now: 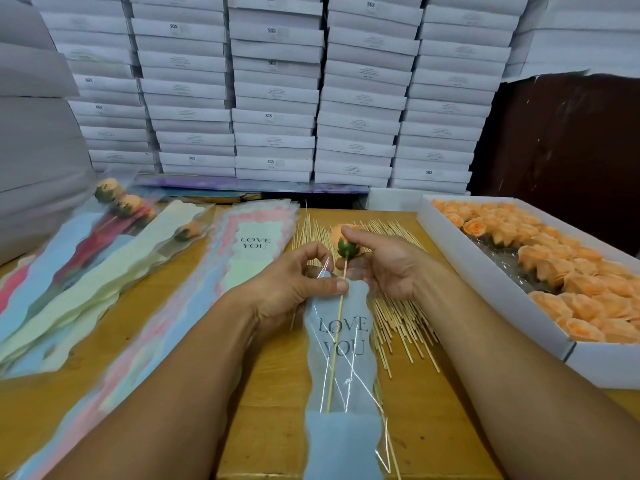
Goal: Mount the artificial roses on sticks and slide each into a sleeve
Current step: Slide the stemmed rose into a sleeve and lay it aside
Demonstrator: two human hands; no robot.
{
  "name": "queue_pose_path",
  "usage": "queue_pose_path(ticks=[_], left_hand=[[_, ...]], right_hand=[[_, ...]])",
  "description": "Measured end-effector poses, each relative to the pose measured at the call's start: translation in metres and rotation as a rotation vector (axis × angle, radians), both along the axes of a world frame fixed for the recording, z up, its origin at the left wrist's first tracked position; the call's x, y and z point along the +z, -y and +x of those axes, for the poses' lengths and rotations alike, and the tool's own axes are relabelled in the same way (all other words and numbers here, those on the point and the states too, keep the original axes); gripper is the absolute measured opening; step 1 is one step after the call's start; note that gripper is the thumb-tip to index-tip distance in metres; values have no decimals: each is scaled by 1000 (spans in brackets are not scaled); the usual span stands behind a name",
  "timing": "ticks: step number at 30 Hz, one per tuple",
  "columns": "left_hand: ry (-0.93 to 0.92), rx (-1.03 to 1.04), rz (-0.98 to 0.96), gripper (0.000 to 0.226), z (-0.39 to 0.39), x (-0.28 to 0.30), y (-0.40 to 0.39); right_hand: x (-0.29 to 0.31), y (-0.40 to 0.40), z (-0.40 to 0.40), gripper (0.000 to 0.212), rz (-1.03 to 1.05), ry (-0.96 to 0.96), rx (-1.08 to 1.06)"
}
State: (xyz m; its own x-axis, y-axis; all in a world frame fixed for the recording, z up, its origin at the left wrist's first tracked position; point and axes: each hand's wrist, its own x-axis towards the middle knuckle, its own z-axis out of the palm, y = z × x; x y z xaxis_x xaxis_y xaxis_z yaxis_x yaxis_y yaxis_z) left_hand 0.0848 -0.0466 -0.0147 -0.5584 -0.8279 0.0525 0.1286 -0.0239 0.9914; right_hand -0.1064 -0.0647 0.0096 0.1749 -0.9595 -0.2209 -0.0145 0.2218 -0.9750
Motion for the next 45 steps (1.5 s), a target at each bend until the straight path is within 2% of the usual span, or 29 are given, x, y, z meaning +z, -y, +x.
queue_pose_path(ticks=[8,15,22,28,33,35,38,45], left_hand=[[9,70,-35,33,-1,1,-1],[22,59,-78,26,0,1,-1],[81,140,-147,8,0,3,-2],[78,235,-164,10,0,4,0],[7,309,-139,26,-2,6,1],[-8,321,-131,21,-2,6,1],[-15,327,-140,11,-3,6,1],[-41,357,-84,14,-2,6,2]], right_hand=[[1,-4,4,32,-91,-63,-38],[3,-7,5,27,-85,-63,-57],[5,-9,5,24,-71,-14,-93],[4,-9,5,24,-125,-116,-96],[6,-10,7,16,-172,-115,-27],[7,-10,8,22,-189,-103,-37],[7,-10,9,43,-159,-56,-46],[5,-10,12,65,-143,-119,36]])
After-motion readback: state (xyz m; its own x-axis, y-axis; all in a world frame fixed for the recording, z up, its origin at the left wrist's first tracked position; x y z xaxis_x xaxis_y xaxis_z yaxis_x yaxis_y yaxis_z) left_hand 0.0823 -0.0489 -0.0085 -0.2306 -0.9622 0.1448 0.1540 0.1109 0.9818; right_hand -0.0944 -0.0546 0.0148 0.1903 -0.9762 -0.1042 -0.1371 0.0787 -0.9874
